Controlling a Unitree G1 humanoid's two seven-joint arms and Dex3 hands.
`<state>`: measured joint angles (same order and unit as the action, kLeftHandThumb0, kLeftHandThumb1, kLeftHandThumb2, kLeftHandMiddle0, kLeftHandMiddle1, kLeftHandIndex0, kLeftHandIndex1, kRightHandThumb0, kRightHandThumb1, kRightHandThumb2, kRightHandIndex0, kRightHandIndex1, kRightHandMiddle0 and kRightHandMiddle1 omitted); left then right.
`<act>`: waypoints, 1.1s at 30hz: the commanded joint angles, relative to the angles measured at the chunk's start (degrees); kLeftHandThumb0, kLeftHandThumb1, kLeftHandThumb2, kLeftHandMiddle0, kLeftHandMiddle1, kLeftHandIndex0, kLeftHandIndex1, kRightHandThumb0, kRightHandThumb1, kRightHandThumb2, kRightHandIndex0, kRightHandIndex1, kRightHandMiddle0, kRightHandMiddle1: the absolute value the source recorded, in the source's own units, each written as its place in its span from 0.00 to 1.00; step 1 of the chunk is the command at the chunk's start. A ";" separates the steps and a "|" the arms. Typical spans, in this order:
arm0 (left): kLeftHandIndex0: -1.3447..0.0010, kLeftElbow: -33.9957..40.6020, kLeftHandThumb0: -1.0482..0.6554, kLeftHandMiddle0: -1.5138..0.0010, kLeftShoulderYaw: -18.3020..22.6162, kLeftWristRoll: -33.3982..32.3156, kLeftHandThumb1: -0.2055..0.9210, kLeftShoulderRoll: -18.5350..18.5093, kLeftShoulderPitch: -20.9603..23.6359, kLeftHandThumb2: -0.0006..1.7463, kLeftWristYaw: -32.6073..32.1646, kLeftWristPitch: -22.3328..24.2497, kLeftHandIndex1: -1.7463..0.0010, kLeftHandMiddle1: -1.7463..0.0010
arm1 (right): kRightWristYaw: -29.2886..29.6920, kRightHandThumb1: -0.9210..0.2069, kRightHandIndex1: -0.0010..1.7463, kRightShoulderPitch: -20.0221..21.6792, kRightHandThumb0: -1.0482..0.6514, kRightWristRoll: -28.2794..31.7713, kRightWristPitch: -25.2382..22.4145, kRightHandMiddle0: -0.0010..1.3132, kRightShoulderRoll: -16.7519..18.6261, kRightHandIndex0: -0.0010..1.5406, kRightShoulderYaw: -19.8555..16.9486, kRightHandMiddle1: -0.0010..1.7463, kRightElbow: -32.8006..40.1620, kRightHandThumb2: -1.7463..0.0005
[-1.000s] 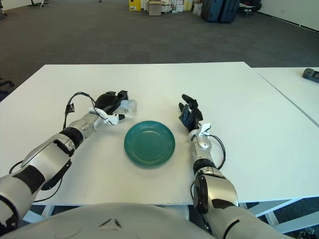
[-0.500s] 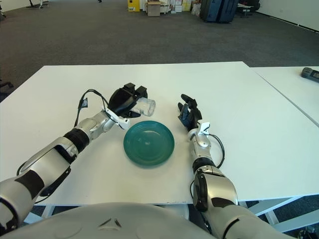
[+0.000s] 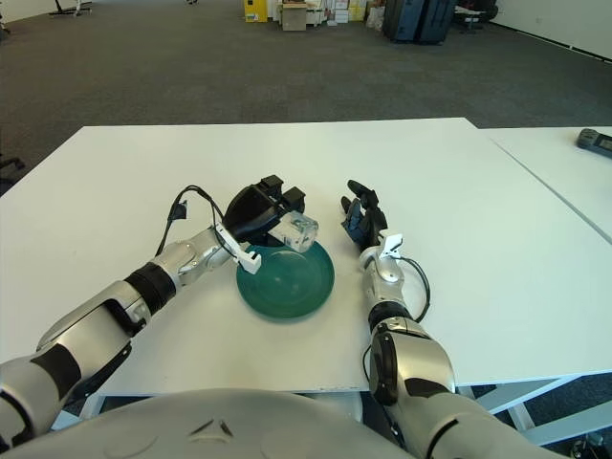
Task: Put the bottle into the plate.
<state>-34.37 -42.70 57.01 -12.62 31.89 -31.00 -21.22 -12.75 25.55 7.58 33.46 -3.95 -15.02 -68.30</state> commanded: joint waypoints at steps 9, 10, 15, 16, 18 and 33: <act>0.56 11.00 0.34 0.25 0.89 -1.17 0.48 -4.49 -2.02 0.74 12.36 -2.21 0.00 0.00 | 0.21 0.00 0.00 -3.51 0.18 0.36 -4.58 0.00 1.59 0.18 -0.17 0.39 -3.06 0.49; 0.56 11.60 0.34 0.25 0.94 -1.41 0.48 -4.82 -2.13 0.74 13.58 -2.63 0.00 0.00 | 0.18 0.00 0.00 -3.47 0.18 0.41 -4.69 0.00 1.61 0.18 -0.21 0.39 -3.06 0.49; 0.58 13.50 0.35 0.28 1.01 -1.89 0.51 -6.21 -2.65 0.72 18.89 -4.32 0.00 0.00 | 0.20 0.00 0.00 -3.10 0.19 0.40 -5.32 0.00 1.57 0.19 -0.32 0.39 -3.20 0.49; 0.58 13.55 0.35 0.28 1.06 -1.83 0.52 -6.34 -2.74 0.71 19.46 -4.58 0.00 0.00 | 0.28 0.00 0.00 -3.01 0.18 0.36 -5.45 0.00 1.55 0.19 -0.33 0.40 -3.25 0.49; 0.59 13.41 0.35 0.29 1.19 -1.71 0.52 -6.42 -2.86 0.70 20.14 -5.00 0.00 0.00 | 0.47 0.00 0.00 -2.93 0.18 0.24 -5.58 0.00 1.55 0.19 -0.29 0.40 -3.28 0.49; 0.60 6.52 0.36 0.30 0.00 -1.07 0.55 -6.35 -2.61 0.68 22.20 -8.16 0.00 0.00 | 1.85 0.00 0.01 -2.89 0.16 -0.21 -5.22 0.00 1.42 0.20 0.03 0.41 -3.35 0.47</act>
<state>-25.09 -42.91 56.67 -18.46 28.63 -8.48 -28.19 -11.61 25.84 7.35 32.74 -3.78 -15.01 -68.31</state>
